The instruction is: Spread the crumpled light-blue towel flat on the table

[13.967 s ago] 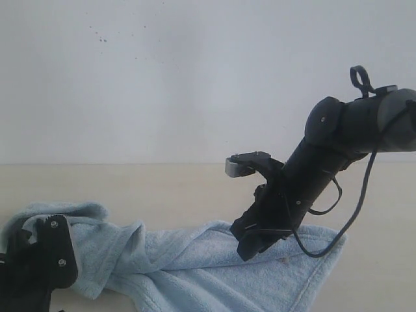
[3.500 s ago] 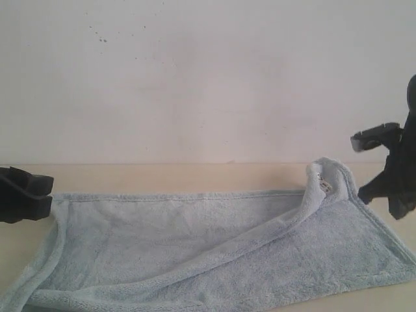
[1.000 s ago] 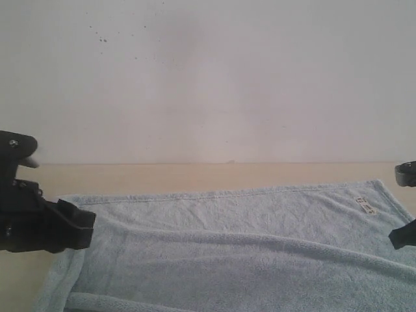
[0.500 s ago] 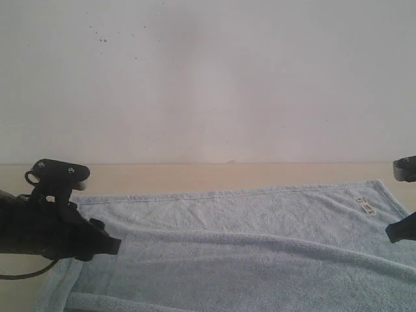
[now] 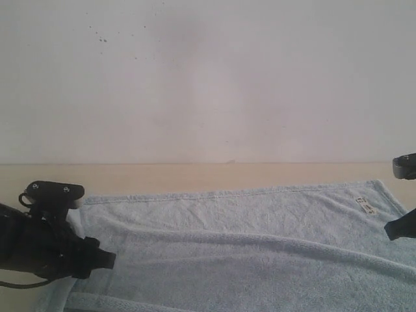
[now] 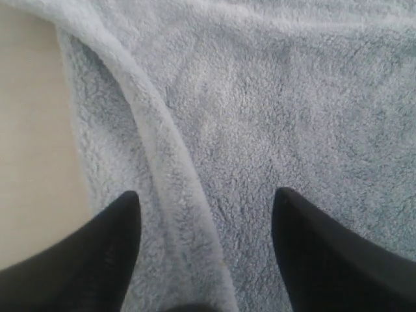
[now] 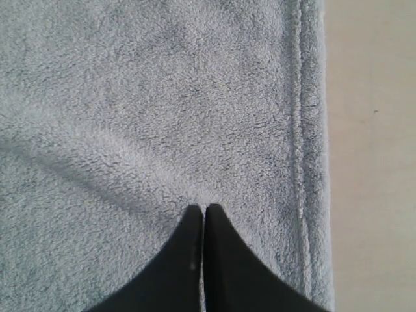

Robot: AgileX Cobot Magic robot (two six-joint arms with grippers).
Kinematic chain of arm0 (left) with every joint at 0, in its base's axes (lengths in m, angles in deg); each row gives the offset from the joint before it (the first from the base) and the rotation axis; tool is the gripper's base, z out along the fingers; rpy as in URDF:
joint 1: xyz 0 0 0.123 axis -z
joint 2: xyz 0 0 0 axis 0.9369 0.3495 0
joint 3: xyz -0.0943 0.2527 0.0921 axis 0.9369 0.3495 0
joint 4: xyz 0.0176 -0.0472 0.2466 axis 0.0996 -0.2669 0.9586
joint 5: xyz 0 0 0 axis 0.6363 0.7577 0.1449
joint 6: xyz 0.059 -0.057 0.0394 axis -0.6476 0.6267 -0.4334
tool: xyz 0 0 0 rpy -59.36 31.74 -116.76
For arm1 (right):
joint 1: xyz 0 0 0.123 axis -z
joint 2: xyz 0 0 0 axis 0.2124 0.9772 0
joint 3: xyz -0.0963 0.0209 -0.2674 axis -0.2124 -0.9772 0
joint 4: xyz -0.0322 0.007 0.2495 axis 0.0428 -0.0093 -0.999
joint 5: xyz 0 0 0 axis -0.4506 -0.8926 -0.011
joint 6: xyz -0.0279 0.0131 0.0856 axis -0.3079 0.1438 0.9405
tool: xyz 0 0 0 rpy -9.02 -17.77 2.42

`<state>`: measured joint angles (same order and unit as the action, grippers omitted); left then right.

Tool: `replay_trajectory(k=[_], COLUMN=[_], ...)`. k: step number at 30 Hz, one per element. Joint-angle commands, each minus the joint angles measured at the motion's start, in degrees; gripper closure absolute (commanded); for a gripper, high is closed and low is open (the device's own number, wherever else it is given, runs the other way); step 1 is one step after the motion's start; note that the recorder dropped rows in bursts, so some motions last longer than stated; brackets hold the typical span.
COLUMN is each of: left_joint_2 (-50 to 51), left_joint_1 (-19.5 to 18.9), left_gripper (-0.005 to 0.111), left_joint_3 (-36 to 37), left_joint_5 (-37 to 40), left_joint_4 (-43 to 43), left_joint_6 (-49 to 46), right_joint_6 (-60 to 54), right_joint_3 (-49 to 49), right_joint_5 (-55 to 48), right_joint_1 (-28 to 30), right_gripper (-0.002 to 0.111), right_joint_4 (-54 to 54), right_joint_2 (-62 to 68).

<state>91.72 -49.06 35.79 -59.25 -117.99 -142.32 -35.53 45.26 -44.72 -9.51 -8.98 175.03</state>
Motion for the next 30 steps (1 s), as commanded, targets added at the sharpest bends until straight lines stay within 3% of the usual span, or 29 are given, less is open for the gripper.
replay_trajectory(k=[1, 10, 14, 18, 25, 30], left_joint_2=[1.55, 4.42, 3.87, 2.62, -0.62, -3.12], left_joint_1=[0.18, 0.18, 0.18, 0.18, 0.05, 0.05], left_gripper=[0.049, 0.052, 0.079, 0.095, 0.096, 0.096], left_joint_3=[0.10, 0.11, 0.69, 0.69, 0.69, 0.69], left_joint_5=[0.34, -0.95, -7.01, -15.78, -28.96, -31.60], left_joint_4=[-0.58, -0.58, -3.54, -9.34, -12.32, -12.53], left_joint_6=[-0.25, -0.77, -5.77, -14.05, -19.61, -25.07], right_joint_6=[-0.48, -0.69, -0.69, -0.69, -0.69, -0.69], right_joint_3=[0.20, 0.20, 0.20, 0.20, 0.20, 0.20], right_joint_5=[1.16, 1.58, 1.82, 2.32, 2.45, 2.45], right_joint_1=[0.03, 0.03, 0.03, 0.03, 0.03, 0.03], right_gripper=[0.108, 0.108, 0.108, 0.108, 0.108, 0.108], right_joint_4=[0.06, 0.06, 0.06, 0.06, 0.06, -0.09], right_joint_2=[-0.16, -0.16, -0.16, -0.16, -0.16, -0.16])
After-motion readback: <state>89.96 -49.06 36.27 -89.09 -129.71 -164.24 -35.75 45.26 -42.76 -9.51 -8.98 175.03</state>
